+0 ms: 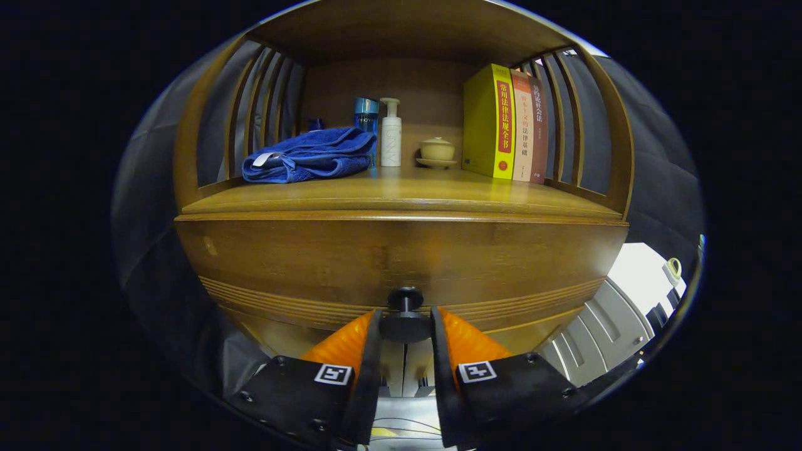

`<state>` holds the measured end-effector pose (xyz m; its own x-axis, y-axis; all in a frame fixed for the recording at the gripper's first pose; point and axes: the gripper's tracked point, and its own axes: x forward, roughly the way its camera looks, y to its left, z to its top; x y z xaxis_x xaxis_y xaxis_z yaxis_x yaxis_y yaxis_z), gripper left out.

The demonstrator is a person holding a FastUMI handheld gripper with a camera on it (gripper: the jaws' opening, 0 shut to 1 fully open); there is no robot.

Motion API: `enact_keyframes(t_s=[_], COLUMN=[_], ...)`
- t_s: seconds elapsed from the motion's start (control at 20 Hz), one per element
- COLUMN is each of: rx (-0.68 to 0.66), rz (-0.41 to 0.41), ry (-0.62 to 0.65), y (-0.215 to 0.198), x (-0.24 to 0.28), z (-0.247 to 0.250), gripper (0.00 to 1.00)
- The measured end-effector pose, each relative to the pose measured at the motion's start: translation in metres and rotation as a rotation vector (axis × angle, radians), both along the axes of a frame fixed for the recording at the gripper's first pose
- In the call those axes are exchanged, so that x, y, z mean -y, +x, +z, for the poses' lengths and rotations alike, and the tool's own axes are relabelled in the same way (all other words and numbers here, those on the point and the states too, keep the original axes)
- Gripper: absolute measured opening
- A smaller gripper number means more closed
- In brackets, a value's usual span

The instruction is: Pull open the drawer, take out the items inside it, and place them on the countertop above the cabinet.

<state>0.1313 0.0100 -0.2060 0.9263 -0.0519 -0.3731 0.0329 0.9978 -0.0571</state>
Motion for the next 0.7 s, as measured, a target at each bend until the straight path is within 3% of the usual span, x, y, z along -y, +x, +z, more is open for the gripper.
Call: enact_keyframes(t_s=[0.7], rx=[-0.062], rz=[0.017], ry=[0.003], y=[-0.103], x=[0.0], z=[-0.001], gripper=[0.48])
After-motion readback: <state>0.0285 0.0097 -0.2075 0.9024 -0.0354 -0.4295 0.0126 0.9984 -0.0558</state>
